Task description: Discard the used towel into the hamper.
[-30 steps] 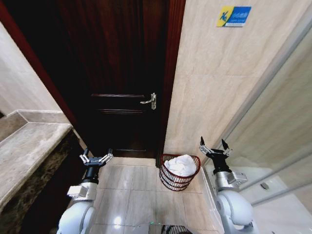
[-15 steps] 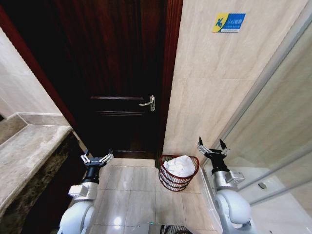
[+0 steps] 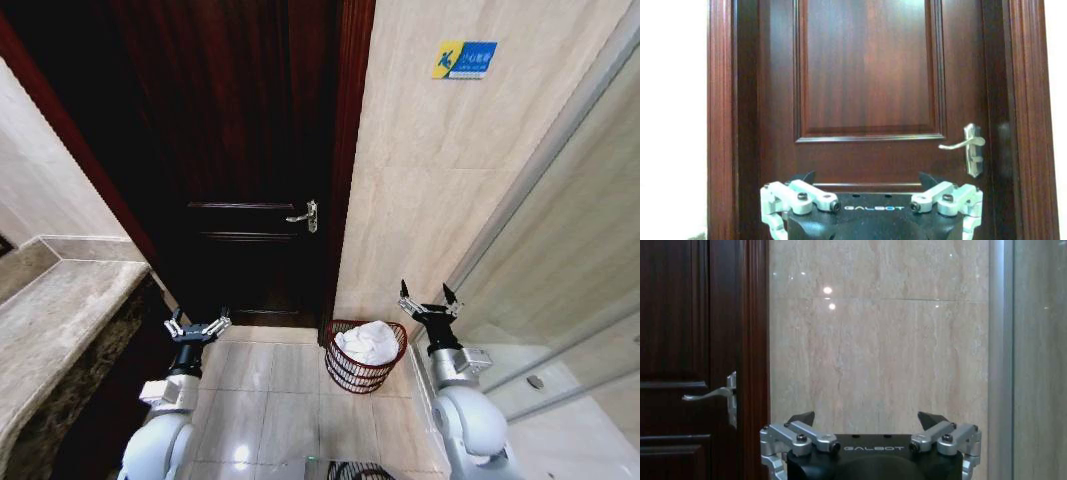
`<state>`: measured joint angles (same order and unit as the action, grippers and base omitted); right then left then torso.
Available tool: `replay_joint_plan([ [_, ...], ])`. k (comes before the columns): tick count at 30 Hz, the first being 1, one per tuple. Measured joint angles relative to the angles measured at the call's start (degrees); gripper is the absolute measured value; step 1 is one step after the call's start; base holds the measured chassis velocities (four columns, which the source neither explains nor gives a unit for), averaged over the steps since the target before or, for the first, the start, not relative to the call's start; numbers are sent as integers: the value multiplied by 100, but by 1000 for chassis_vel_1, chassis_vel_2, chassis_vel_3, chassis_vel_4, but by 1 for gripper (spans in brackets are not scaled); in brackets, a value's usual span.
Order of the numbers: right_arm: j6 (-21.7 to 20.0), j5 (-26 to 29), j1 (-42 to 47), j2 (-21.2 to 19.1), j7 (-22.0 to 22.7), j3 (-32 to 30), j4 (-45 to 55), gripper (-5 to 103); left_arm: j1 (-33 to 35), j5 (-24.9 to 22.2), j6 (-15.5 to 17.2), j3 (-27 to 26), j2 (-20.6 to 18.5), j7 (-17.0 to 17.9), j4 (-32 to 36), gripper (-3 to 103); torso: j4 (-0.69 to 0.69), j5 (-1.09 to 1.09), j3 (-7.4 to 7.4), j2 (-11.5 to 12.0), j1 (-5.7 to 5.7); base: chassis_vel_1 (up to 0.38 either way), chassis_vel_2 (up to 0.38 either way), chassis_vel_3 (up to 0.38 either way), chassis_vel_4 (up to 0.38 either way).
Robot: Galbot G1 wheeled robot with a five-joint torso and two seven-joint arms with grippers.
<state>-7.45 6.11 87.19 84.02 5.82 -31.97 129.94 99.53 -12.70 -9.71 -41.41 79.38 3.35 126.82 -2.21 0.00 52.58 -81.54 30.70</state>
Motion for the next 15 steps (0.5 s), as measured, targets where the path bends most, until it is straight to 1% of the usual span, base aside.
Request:
replay_joint_plan([
  [5, -1, 1, 62, -1, 15, 40, 46, 100, 5, -77, -204, 24, 3, 74, -73, 100, 0, 0, 39, -66, 28, 0, 0, 0, 0],
  [15, -18, -72, 100, -21, -19, 101, 104, 100, 63, -151, -289, -47, -26, 89, -87, 100, 0, 0, 29, -47, 21, 0, 0, 0, 0],
])
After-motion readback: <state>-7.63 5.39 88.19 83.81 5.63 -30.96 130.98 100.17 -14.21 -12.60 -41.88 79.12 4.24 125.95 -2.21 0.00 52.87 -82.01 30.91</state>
